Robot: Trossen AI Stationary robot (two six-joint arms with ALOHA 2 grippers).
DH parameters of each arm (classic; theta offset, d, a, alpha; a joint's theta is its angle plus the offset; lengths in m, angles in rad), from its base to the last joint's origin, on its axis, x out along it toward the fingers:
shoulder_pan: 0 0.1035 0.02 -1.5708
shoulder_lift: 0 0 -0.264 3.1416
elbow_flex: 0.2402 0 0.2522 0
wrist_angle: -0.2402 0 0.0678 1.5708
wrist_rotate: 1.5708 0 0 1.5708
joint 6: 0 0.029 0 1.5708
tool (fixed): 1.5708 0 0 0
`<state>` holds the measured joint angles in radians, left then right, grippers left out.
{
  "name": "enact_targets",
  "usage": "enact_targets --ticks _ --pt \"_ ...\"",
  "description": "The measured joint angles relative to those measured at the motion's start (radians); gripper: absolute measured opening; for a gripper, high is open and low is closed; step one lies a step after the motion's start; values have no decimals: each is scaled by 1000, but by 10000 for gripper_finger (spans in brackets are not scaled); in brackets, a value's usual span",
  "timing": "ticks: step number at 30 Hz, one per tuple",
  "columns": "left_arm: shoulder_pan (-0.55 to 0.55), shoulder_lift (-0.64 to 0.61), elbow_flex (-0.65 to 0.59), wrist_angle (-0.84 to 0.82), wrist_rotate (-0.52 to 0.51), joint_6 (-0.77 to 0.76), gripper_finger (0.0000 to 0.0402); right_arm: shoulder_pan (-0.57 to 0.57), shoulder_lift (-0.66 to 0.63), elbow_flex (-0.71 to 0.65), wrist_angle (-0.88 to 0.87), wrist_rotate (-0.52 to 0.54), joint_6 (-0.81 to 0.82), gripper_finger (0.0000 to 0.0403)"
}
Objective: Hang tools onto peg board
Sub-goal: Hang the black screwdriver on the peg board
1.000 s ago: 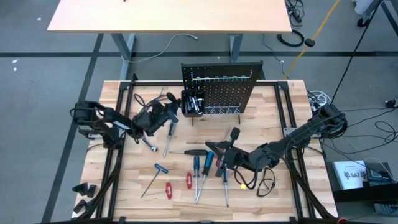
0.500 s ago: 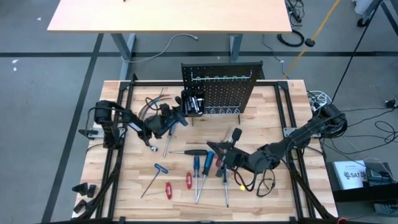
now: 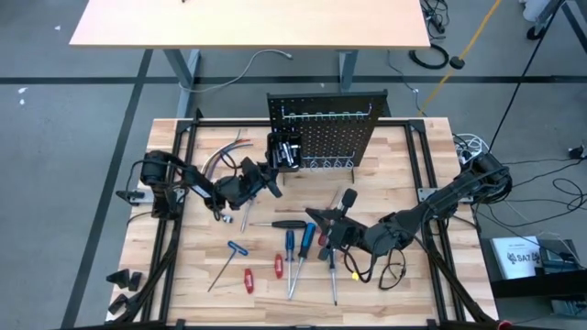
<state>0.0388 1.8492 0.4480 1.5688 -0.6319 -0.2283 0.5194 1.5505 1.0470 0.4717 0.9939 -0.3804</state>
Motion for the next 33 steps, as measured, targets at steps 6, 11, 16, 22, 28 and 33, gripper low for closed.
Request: enact_targets --ticks 6,11,16,22,28,33 --pt "0 0 0 1 0 0 79 0 0 0 2 0 2 0" --pt "2 0 0 1 -2 0 79 0 0 0 2 0 2 0" --pt "25 -17 -2 1 -41 -60 79 0 0 0 1 0 2 0" --pt "57 -56 -2 4 -41 -133 79 0 0 0 -5 0 2 0" --pt "68 -60 4 1 -32 -234 80 0 0 0 -6 0 2 0" --pt "68 -60 40 3 -25 -171 80 0 0 0 -6 -4 9 0"
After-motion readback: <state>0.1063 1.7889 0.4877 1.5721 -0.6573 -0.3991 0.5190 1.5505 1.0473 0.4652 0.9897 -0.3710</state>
